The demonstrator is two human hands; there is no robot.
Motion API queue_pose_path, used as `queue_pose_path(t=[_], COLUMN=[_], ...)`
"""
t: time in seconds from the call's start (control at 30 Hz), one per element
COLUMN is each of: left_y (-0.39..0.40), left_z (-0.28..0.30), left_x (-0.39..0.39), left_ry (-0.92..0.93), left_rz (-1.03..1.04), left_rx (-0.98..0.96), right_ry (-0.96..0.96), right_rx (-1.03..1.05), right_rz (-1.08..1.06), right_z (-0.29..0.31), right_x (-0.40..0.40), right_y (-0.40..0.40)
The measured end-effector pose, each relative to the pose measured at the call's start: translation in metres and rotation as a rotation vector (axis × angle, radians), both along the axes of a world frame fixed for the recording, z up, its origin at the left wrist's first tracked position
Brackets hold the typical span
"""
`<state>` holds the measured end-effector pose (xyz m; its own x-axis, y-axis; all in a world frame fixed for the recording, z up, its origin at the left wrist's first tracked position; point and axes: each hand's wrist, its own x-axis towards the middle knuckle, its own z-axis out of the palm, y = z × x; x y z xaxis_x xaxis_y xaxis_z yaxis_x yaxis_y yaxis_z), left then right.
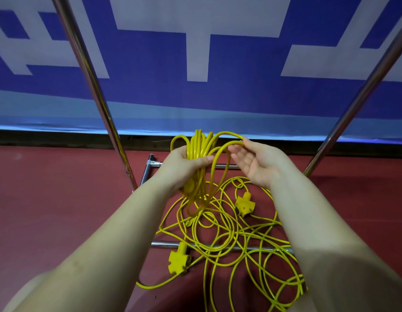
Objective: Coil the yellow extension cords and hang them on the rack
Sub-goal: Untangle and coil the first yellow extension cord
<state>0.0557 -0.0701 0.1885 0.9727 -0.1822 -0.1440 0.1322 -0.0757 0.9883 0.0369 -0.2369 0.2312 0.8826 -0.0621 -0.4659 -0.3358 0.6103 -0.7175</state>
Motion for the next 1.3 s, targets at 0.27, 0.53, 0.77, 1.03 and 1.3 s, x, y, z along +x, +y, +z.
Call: queue_pose_path(t=[0.27,0.53,0.77,1.03,1.3], left_y=[-0.006,-0.004,0.007,0.024,0.028], left_z=[0.007,0.008,0.017,0.01,0.007], left_x=[-0.009,0.003,0.005,0.012,0.013], left_ry=[0.095,0.085,0.163,0.05,0.039], left_rz=[-0.111,0.156,0.242,0.367,0.344], left_rx=[-0.166,-0.301,-0.472,-0.168,-0.08], right_ry=[-0.021,-0.193,-0.402,-0.497,-0.403], right_rx=[0.143,-0.934,-1.299,-1.161,-1.607], right_rz=[-0.075,0.409,0.62,-0.171,-0.104], right_z=[0.0,-0.013,-0.037,-0.021,-0.014], right_x=[0.002,-0.009,-0.008,-0.001,-0.001], right_y=[0.006,0.009,0.018,0.002,-0.01])
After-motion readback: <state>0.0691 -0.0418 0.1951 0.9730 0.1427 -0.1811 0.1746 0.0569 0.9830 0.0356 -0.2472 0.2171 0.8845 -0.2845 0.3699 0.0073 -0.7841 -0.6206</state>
